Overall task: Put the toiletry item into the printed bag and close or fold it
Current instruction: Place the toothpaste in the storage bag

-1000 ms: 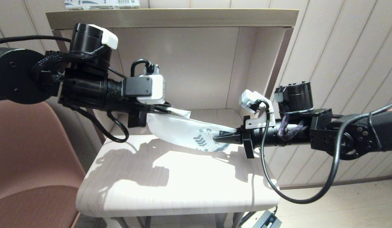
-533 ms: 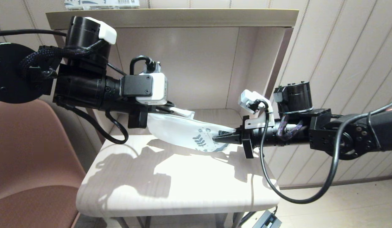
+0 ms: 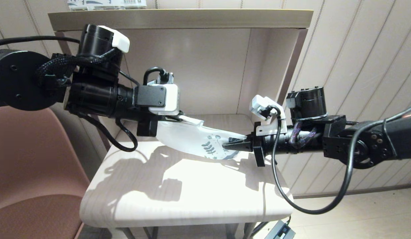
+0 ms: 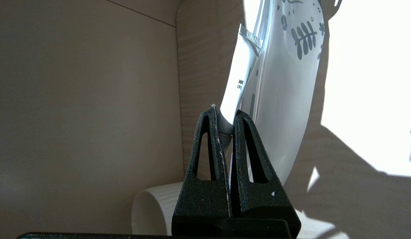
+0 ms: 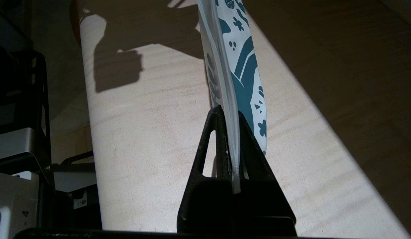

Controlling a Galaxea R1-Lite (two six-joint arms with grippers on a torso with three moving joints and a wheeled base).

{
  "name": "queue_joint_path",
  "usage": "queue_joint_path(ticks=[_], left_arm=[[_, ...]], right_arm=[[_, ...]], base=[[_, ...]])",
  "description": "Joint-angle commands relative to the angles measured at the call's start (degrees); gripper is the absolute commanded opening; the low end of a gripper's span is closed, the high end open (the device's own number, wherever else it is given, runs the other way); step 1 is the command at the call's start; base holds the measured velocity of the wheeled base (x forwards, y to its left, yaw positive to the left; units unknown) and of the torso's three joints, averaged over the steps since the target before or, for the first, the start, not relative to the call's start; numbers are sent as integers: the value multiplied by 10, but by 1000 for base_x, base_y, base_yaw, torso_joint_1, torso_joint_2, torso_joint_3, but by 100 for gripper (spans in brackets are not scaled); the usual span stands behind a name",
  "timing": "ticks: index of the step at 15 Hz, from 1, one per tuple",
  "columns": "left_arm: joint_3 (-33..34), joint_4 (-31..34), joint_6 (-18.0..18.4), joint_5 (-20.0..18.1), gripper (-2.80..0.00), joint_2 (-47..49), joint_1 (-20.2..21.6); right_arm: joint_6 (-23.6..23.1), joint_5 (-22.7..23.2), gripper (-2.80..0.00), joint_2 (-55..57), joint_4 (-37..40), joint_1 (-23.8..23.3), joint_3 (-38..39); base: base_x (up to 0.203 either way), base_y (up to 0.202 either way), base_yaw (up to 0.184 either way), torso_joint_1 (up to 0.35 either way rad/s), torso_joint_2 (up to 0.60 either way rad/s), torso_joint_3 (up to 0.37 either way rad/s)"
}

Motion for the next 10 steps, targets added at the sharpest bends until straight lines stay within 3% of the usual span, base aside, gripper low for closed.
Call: queue_joint_path(ticks=[1,10], left_arm=[[4,2,12,-2,-280,6,0],[10,1,40,2,-280,16,-5]], right_arm=[[-1,3,-280,2,-2,-1,1],[-1,2,-280,4,-4,1,1]], base=[[0,0,0,0,0,0],[0,0,0,0,0,0]])
